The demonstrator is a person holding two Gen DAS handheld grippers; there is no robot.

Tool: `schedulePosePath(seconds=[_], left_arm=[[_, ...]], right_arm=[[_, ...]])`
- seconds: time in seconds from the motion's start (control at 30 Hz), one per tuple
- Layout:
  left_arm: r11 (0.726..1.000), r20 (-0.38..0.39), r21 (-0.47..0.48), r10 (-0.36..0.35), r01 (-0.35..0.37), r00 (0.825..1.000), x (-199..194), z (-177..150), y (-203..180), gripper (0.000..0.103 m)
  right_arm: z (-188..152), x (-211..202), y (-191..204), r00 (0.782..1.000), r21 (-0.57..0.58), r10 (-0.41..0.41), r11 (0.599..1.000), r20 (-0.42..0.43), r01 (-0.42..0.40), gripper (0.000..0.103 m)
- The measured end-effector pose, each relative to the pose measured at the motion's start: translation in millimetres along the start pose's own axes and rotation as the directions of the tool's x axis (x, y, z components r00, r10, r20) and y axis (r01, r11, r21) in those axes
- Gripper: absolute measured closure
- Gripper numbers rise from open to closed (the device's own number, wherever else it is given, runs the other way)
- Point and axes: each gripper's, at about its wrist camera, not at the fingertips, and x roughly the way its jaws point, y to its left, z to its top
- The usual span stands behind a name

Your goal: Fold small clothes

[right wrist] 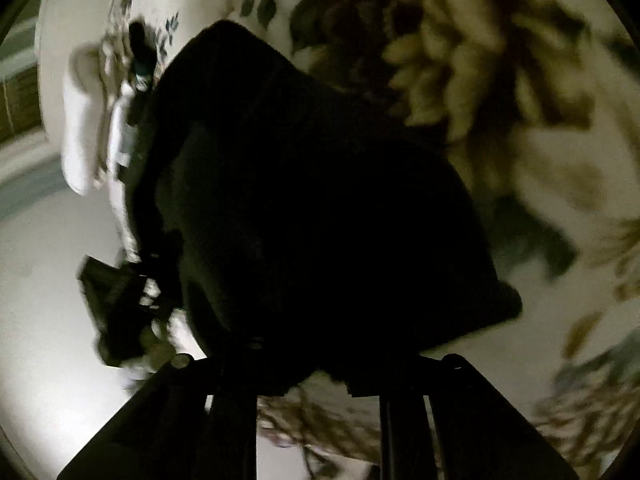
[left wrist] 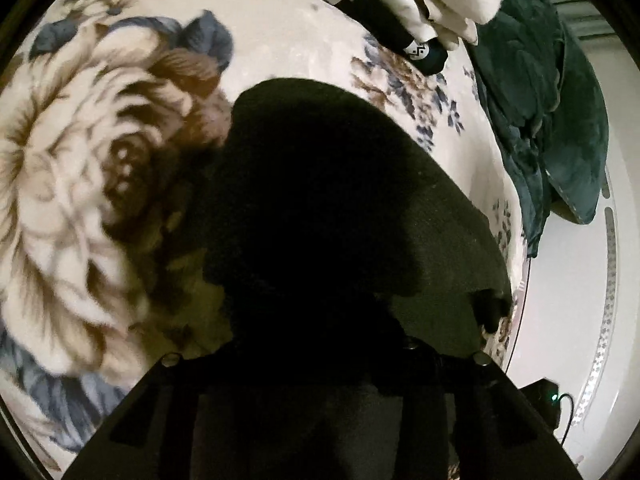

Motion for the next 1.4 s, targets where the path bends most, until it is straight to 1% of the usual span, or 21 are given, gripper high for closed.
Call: schedulePosePath(seconds=[0.07,0.13,0.2,0.23,0.27,0.33,0.4,0.57,0.67,0.7,0.77,0.8,0.87,1.0,1.07,1.17,1.2,1.27,1.3,1.33,1.4], left_arm=[[1.000,0.005,0.006,0.029,-0.029,1.000,-8.0,-5.5,-3.3,0.068],[0.996,0.012,0.011,0.092,-0.092,0.996,-17.7,-10.1,-6.2,0.067],[0.992,0.039,0.005,0.129,-0.129,0.991,-30.7,-14.9,-5.7,0.066],[0.991,0.058,-0.006,0.135,-0.134,0.989,-38.1,-17.4,-3.8,0.058],[0.992,0.076,-0.024,0.127,-0.126,0.989,-44.7,-19.7,-1.0,0.041],[0.994,0.094,-0.052,0.097,-0.092,0.991,-52.6,-24.0,5.5,0.024],[0.993,0.090,-0.070,0.101,-0.095,0.991,-55.0,-29.8,11.6,0.024],[0.975,0.064,-0.072,0.216,-0.211,0.974,-51.2,-47.2,18.1,0.024],[0.966,0.069,-0.055,0.255,-0.252,0.964,-50.9,-55.0,14.5,0.024],[0.964,0.068,-0.044,0.265,-0.262,0.962,-49.8,-56.7,12.8,0.024],[0.962,0.061,-0.028,0.274,-0.272,0.960,-46.5,-58.6,8.6,0.024],[0.961,0.058,-0.022,0.277,-0.276,0.959,-45.6,-58.9,7.1,0.024],[0.960,0.057,-0.013,0.280,-0.280,0.958,-44.6,-58.1,3.0,0.024],[0.958,0.076,0.015,0.283,-0.285,0.956,-48.4,-53.2,-4.9,0.024],[0.956,0.075,0.023,0.288,-0.291,0.955,-47.0,-47.4,-5.8,0.024],[0.955,0.067,0.024,0.292,-0.295,0.954,-45.7,-35.6,-6.2,0.024],[0.953,0.068,0.028,0.299,-0.302,0.952,-46.5,-31.2,-6.7,0.024],[0.946,0.084,0.041,0.318,-0.323,0.944,-48.0,-18.2,-9.0,0.024],[0.943,0.089,0.048,0.325,-0.330,0.942,-47.7,-12.6,-9.2,0.024],[0.938,0.100,0.056,0.336,-0.343,0.936,-46.2,-5.0,-9.3,0.024],[0.924,0.104,0.073,0.368,-0.376,0.924,-36.1,10.1,-9.8,0.024]], right_arm=[[5.7,-10.6,5.4,0.997,-0.040,-0.067,0.997,-0.023,0.066,0.075],[8.6,-30.6,10.5,0.996,-0.086,-0.092,0.992,-0.016,0.090,0.058],[7.5,-54.0,18.0,0.994,-0.135,-0.107,0.985,0.015,0.108,0.052],[6.9,-64.0,22.4,0.991,-0.157,-0.128,0.979,0.041,0.133,0.047],[7.5,-73.2,28.4,0.986,-0.179,-0.150,0.971,0.069,0.160,0.046],[11.8,-83.5,41.5,0.981,-0.222,-0.160,0.958,0.107,0.181,0.046],[16.9,-80.9,59.1,0.979,-0.268,-0.155,0.945,0.130,0.185,0.046],[37.0,-38.4,81.5,0.965,-0.301,-0.218,0.919,0.143,0.252,0.046],[36.9,-17.9,84.1,0.978,-0.313,-0.180,0.927,0.106,0.205,0.046],[36.1,-8.7,81.6,0.978,-0.331,-0.187,0.920,0.093,0.207,0.048],[36.6,8.9,69.6,0.966,-0.306,-0.249,0.916,0.071,0.259,0.092],[39.5,12.1,65.4,0.969,-0.280,-0.240,0.927,0.062,0.248,0.099],[40.2,-7.1,65.9,0.971,-0.250,-0.196,0.942,0.135,0.224,0.099],[40.3,-69.1,77.8,0.937,-0.246,-0.154,0.940,0.313,0.236,0.100],[49.4,-72.8,72.2,0.941,-0.232,-0.189,0.938,0.280,0.258,0.100],[64.0,-48.6,61.8,0.956,-0.254,-0.278,0.922,0.098,0.294,0.099],[67.1,-48.0,63.7,0.952,-0.265,-0.294,0.915,0.083,0.305,0.097],[71.7,-58.0,73.2,0.948,-0.287,-0.291,0.904,0.131,0.317,0.092],[74.6,-64.4,80.9,0.947,-0.306,-0.276,0.898,0.166,0.316,0.079],[78.1,-69.0,86.3,0.946,-0.323,-0.261,0.894,0.191,0.311,0.056],[86.1,-69.1,99.6,0.953,-0.365,-0.225,0.885,0.206,0.288,0.044]])
